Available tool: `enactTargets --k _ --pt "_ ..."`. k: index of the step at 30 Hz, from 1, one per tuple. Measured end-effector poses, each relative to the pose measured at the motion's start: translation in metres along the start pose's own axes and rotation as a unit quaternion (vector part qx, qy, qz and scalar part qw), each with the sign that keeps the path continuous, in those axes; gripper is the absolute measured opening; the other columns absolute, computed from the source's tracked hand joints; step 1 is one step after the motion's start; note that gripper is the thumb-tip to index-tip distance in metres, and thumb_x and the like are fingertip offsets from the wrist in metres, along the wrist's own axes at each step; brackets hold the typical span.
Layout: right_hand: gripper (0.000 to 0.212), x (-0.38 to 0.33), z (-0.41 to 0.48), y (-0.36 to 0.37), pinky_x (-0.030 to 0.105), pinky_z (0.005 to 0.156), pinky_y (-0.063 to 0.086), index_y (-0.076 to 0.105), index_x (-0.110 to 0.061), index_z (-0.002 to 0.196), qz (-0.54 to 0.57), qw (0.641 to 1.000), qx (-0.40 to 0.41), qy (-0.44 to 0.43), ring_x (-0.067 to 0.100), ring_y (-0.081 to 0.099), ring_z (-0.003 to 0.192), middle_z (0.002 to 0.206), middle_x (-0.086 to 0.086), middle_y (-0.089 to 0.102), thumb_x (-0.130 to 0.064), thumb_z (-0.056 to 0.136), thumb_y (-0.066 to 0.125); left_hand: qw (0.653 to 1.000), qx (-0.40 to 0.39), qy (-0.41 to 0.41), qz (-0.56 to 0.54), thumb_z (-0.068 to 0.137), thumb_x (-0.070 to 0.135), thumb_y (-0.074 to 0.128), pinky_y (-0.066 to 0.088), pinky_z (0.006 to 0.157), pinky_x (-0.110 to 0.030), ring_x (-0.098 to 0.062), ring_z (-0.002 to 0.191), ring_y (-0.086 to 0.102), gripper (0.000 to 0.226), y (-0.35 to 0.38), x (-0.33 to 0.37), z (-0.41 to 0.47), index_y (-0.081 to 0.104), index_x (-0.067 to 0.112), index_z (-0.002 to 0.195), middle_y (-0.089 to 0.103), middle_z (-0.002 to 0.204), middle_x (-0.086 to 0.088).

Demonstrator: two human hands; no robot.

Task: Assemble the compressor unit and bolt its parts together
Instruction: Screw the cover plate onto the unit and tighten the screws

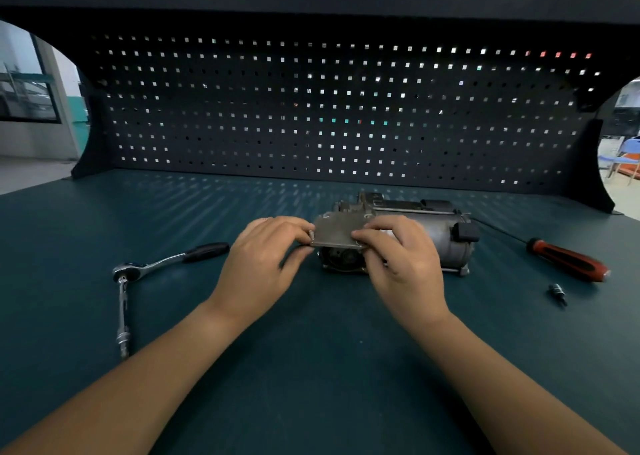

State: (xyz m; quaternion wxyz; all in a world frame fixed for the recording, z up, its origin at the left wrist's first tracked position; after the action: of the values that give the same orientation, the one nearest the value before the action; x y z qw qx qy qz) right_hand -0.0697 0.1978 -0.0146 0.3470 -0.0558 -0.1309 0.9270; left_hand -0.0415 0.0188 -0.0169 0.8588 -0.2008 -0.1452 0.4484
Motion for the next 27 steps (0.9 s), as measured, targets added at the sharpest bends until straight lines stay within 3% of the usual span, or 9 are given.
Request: enactTargets --k 8,12,16,19,22,24,27 --pt "0.021 0.001 -0.002 0.001 0.026 0.074 0.038 0.071 0.0 0.08 -0.022 1.0 -0.003 -0.003 0.022 0.056 0.078 0.079 0.014 0.066 0.0 0.076 0.05 1.0 -0.009 -0.03 -0.003 0.079 0.008 0.061 0.04 0.086 -0.027 -0.008 0.091 0.052 0.007 0.007 0.004 -0.002 0.061 0.001 0.083 0.067 0.095 -0.007" --pt "0.021 0.002 -0.001 -0.001 0.027 0.072 0.038 0.071 0.001 0.08 -0.032 0.999 -0.001 -0.004 0.03 0.063 0.069 0.078 0.015 0.065 0.0 0.075 0.051 1.0 -0.001 -0.026 0.005 0.085 0.018 0.052 0.035 0.085 -0.021 -0.01 0.094 0.051 0.019 0.006 0.005 -0.001 0.061 0.002 0.085 0.064 0.098 -0.008" --pt "0.015 0.002 -0.003 0.001 0.03 0.065 0.048 0.071 0.002 0.085 0.01 1.0 -0.012 0.01 0.026 0.063 0.07 0.081 0.014 0.066 0.001 0.079 0.057 0.999 0.004 -0.041 -0.013 0.086 0.023 0.049 0.044 0.078 -0.027 -0.009 0.086 0.052 0.023 0.004 0.004 -0.001 0.061 0.003 0.09 0.063 0.092 -0.005" --pt "0.015 -0.001 -0.006 0.004 0.013 0.069 0.045 0.07 0.003 0.089 0.105 0.99 -0.036 0.087 0.006 0.053 0.072 0.082 0.009 0.067 0.001 0.075 0.066 0.994 0.024 -0.082 -0.067 0.086 0.017 0.057 0.047 0.076 -0.024 -0.005 0.084 0.054 0.017 0.003 0.001 -0.001 0.061 0.003 0.093 0.058 0.09 0.003" --pt "0.021 -0.005 -0.009 0.009 -0.001 0.066 0.04 0.069 -0.001 0.098 0.212 0.943 -0.081 0.242 -0.009 0.054 0.066 0.077 -0.009 0.063 0.0 0.077 0.07 0.988 0.03 -0.116 -0.097 0.085 0.008 0.061 0.043 0.078 -0.009 0.0 0.084 0.053 0.012 0.004 -0.003 -0.002 0.063 0.004 0.095 0.056 0.089 0.009" --pt "0.021 -0.006 -0.008 0.012 0.004 0.065 0.045 0.068 -0.008 0.099 0.289 0.888 -0.115 0.338 -0.012 0.057 0.063 0.074 -0.014 0.062 -0.002 0.079 0.07 0.985 0.027 -0.138 -0.103 0.084 0.005 0.063 0.042 0.077 -0.005 0.002 0.084 0.053 0.012 0.004 -0.005 -0.002 0.064 0.004 0.096 0.056 0.088 0.013" --pt "0.013 -0.005 -0.007 0.012 0.013 0.057 0.05 0.068 -0.014 0.089 0.389 0.803 -0.146 0.428 -0.001 0.062 0.061 0.068 -0.009 0.069 -0.004 0.081 0.067 0.985 0.014 -0.144 -0.096 0.085 0.006 0.063 0.043 0.076 -0.008 -0.001 0.083 0.054 0.014 0.003 -0.007 -0.002 0.067 0.005 0.099 0.058 0.089 0.009"
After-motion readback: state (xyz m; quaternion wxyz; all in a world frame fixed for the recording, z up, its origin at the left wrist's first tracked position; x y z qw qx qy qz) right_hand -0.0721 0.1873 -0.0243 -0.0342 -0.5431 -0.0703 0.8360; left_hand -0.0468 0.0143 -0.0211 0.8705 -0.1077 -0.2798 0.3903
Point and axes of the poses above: each hand's wrist, its own z-axis towards the middle knuckle, its own y-axis out of the palm, x = y × z, the point moved 1 cm from there along z, towards the middle knuckle
